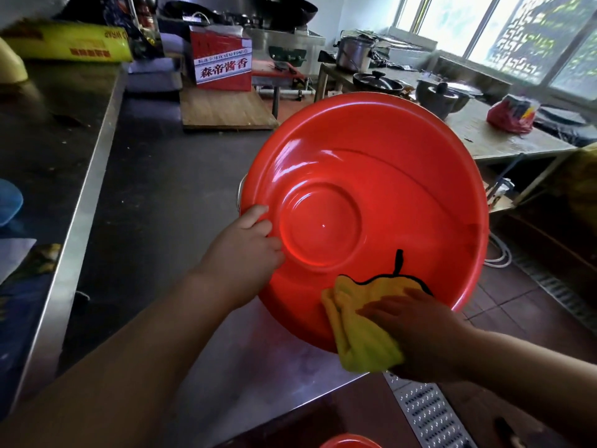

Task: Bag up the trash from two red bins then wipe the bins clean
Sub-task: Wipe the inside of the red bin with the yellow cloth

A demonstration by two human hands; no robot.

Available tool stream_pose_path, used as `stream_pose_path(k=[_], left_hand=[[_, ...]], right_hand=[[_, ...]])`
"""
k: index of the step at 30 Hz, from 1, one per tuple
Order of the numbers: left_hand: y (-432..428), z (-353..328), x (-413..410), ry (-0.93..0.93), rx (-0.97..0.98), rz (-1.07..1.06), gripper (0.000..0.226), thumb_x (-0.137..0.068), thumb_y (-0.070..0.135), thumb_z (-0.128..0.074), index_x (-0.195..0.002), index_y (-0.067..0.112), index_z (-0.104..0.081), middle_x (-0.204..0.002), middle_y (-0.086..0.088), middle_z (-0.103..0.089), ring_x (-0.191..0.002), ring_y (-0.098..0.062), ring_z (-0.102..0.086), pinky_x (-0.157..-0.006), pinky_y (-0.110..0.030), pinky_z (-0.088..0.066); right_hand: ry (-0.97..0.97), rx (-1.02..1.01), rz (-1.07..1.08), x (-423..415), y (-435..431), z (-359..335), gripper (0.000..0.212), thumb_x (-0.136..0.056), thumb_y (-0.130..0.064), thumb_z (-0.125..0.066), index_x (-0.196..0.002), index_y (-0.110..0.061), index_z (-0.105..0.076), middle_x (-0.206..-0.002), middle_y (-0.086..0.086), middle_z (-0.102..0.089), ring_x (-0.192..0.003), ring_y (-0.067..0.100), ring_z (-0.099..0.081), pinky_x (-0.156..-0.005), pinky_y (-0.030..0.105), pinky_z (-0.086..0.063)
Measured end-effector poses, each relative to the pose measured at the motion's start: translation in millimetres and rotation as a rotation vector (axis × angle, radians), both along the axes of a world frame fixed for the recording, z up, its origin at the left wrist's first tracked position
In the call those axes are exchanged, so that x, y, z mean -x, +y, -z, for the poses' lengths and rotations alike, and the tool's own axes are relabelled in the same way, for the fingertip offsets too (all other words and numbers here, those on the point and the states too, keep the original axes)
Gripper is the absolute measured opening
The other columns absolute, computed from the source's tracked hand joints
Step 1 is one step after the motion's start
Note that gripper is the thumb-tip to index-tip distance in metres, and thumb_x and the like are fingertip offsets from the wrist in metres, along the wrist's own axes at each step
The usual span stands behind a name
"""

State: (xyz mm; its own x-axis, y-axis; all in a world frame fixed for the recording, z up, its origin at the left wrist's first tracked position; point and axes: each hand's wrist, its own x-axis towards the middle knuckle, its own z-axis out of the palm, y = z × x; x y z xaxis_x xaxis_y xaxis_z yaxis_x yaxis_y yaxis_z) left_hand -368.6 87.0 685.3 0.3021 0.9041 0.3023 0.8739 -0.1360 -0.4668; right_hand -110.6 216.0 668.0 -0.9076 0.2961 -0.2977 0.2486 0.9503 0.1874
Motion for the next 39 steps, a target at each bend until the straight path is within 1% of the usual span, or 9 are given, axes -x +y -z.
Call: stream_pose_path(k=[3, 9, 13, 16, 22, 26, 30, 34, 39], left_hand=[[-1, -10, 4, 0.030, 0.017, -0.012, 0.030, -0.064, 0.010, -0.038, -0.051, 0.019, -0.063, -0.049, 0.004, -0.053, -0.056, -0.022, -0.055, -0.099, -0.048, -0.042], [-4, -38, 15, 0.045, 0.016, -0.087, 0.012, -0.050, 0.003, -0.060, -0.047, 0.015, -0.063, -0.046, 0.000, -0.050, -0.053, -0.023, -0.055, -0.099, -0.054, -0.037], [-14, -23, -2, 0.030, 0.009, -0.178, 0.030, -0.061, 0.019, -0.041, -0.063, 0.015, -0.071, -0.064, -0.004, -0.059, -0.077, -0.032, -0.063, -0.106, -0.062, -0.019], [-10, -6, -22, -0.022, -0.013, -0.133, 0.049, -0.064, 0.016, -0.020, -0.059, 0.010, -0.068, -0.058, -0.007, -0.059, -0.070, -0.031, -0.063, -0.102, -0.063, -0.027], [2, -4, -13, -0.100, 0.052, -0.044, 0.039, -0.065, 0.018, -0.026, -0.056, 0.017, -0.064, -0.055, 0.000, -0.059, -0.059, -0.025, -0.058, -0.085, -0.044, -0.050], [3, -4, -7, -0.119, 0.071, -0.024, 0.035, -0.063, 0.018, -0.027, -0.055, 0.018, -0.061, -0.054, 0.001, -0.058, -0.056, -0.023, -0.055, -0.075, -0.037, -0.050], [3, -3, -4, -0.174, 0.046, -0.026, 0.037, -0.061, 0.018, -0.023, -0.054, 0.018, -0.060, -0.055, 0.001, -0.058, -0.054, -0.023, -0.055, -0.071, -0.037, -0.049], [0, -3, -3, -0.165, 0.072, -0.008, 0.032, -0.064, 0.015, -0.028, -0.053, 0.019, -0.058, -0.055, 0.002, -0.056, -0.055, -0.022, -0.053, -0.070, -0.033, -0.045], [-3, 7, -5, -0.180, 0.076, -0.007, 0.033, -0.069, 0.017, -0.037, -0.068, 0.017, -0.070, -0.065, -0.001, -0.066, -0.065, -0.023, -0.062, -0.082, -0.035, -0.044]], right_hand=[[0.141, 0.057, 0.021, 4, -1, 9, 0.084, -0.031, -0.056, -0.062, -0.111, -0.030, -0.056, -0.095, -0.012, -0.071, -0.075, 0.013, -0.071, -0.062, 0.037, -0.057], [0.352, 0.118, -0.065, 30, -21, 21, 0.066, -0.050, -0.052, -0.042, -0.110, -0.029, -0.056, -0.087, -0.011, -0.070, -0.070, 0.017, -0.068, -0.058, 0.035, -0.055], [0.420, 0.175, -0.055, 41, -26, 18, 0.059, -0.054, -0.050, -0.046, -0.107, -0.029, -0.062, -0.085, -0.009, -0.070, -0.072, 0.021, -0.067, -0.061, 0.031, -0.053], [0.482, 0.210, -0.013, 50, -29, 3, 0.054, -0.056, -0.046, -0.048, -0.104, -0.029, -0.064, -0.092, -0.007, -0.070, -0.082, 0.020, -0.066, -0.061, 0.024, -0.049], [0.288, 0.414, 0.076, 49, -20, 2, 0.058, -0.069, -0.045, -0.066, -0.124, -0.032, -0.053, -0.122, -0.008, -0.059, -0.115, 0.017, -0.053, -0.087, 0.027, -0.042], [0.169, 0.408, 0.086, 46, -13, -5, 0.088, -0.063, -0.082, -0.038, -0.134, -0.030, -0.046, -0.134, -0.010, -0.051, -0.123, 0.013, -0.047, -0.100, 0.031, -0.038], [0.041, 0.593, 0.208, 66, 1, -9, 0.107, -0.064, -0.091, -0.005, -0.133, -0.022, -0.048, -0.134, -0.002, -0.051, -0.123, 0.017, -0.045, -0.103, 0.039, -0.034], [-0.095, 0.625, 0.335, 95, 17, 18, 0.085, -0.080, -0.082, -0.015, -0.143, -0.029, -0.036, -0.145, 0.001, -0.043, -0.132, 0.021, -0.039, -0.109, 0.036, -0.028], [-0.191, 0.422, 0.511, 130, 47, 70, 0.092, -0.079, -0.081, -0.011, -0.151, -0.025, -0.019, -0.156, 0.012, -0.023, -0.143, 0.028, -0.021, -0.116, 0.044, -0.015]])
